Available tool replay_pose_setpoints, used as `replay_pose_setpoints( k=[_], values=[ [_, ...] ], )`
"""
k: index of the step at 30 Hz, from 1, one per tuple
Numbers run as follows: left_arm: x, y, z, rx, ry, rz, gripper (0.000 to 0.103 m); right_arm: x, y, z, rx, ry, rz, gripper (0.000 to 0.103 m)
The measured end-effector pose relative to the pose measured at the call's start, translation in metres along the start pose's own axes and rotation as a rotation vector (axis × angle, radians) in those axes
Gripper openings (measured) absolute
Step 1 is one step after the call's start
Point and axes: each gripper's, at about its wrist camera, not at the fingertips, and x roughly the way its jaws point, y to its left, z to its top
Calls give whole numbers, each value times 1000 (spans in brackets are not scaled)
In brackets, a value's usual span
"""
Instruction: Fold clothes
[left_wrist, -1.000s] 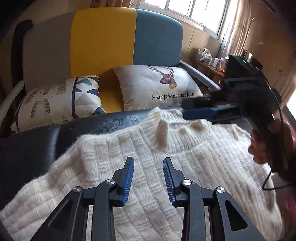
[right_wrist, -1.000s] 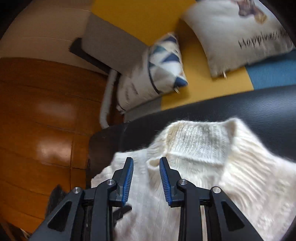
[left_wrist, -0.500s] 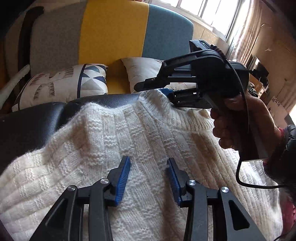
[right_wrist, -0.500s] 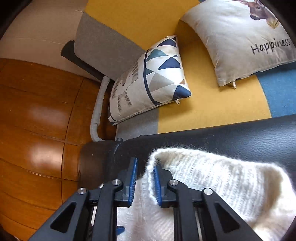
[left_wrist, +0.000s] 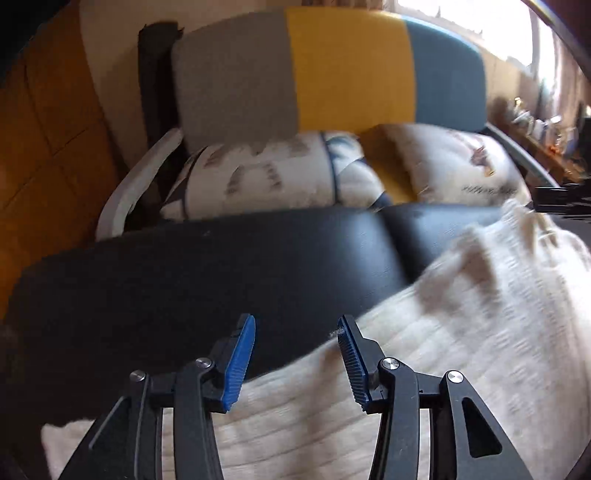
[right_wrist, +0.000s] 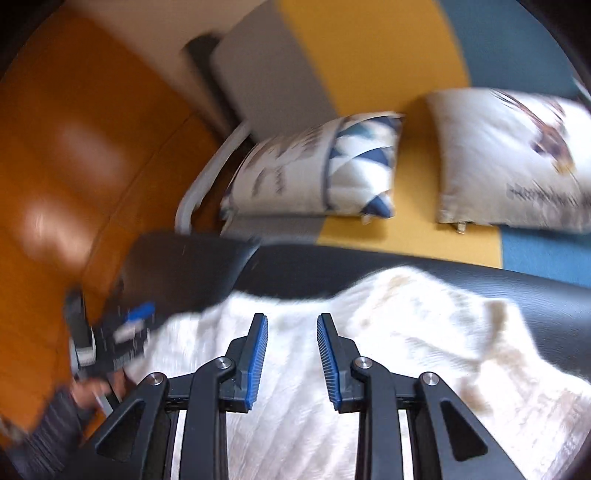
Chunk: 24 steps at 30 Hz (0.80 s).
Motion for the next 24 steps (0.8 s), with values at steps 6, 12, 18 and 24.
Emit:
replay_pose_setpoints(
  k=[6, 12, 18, 24],
  values=[
    [-2, 23, -29, -109, 3, 35, 53, 55, 31, -6, -101, 115, -168, 28],
    [-3, 48, -42, -267, 4, 13, 70, 51, 22, -3, -12, 82, -124, 28],
    [-65, 11, -38, -258, -144, -44, 66, -39, 9, -56, 84, -60, -66, 28],
    [-109, -92, -38, -147, -165, -307, 67, -188, -62, -173, 216, -132, -349, 28]
  ],
)
